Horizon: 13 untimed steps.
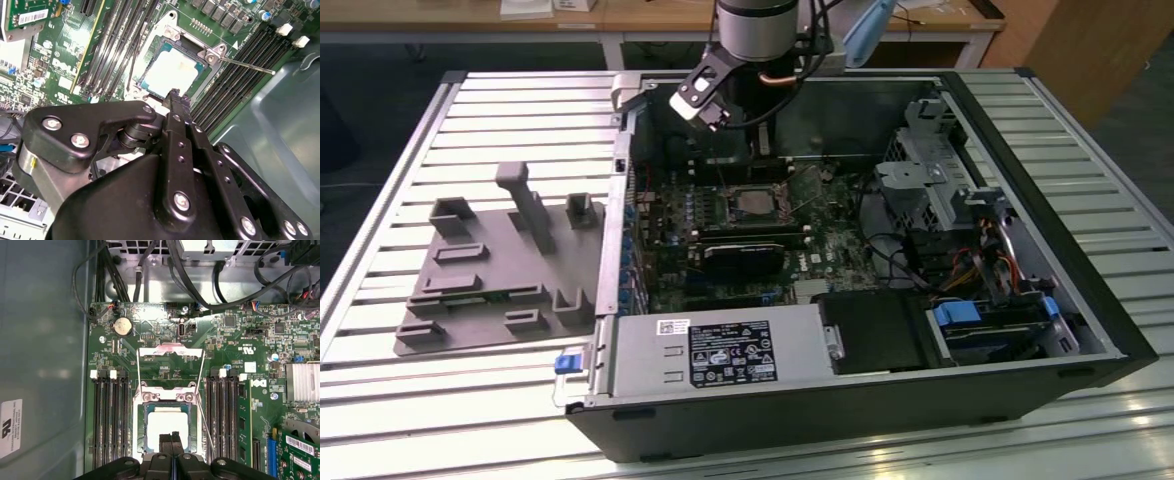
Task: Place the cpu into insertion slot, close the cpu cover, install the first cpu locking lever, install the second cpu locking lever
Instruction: 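Close the cpu cover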
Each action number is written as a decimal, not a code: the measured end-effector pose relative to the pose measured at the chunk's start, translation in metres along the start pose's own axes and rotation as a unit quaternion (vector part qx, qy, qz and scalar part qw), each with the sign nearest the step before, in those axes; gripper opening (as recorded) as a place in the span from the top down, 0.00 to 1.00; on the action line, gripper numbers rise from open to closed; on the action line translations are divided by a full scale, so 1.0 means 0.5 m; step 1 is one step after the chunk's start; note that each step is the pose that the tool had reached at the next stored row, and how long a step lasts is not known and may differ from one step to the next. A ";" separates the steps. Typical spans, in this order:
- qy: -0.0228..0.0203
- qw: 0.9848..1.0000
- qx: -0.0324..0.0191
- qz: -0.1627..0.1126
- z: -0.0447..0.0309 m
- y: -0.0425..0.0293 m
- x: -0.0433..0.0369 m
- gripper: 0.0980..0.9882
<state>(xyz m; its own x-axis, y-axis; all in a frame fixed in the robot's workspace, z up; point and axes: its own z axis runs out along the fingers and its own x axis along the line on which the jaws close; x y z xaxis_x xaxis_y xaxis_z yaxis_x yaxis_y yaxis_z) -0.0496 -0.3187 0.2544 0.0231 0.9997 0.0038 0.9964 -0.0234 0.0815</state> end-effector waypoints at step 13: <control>0.000 1.000 0.000 0.000 -0.003 0.017 0.000 1.00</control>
<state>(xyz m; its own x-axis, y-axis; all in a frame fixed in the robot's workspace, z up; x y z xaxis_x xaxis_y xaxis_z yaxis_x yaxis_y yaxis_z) -0.0412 -0.3187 0.2568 0.0231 0.9997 0.0038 0.9964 -0.0233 0.0815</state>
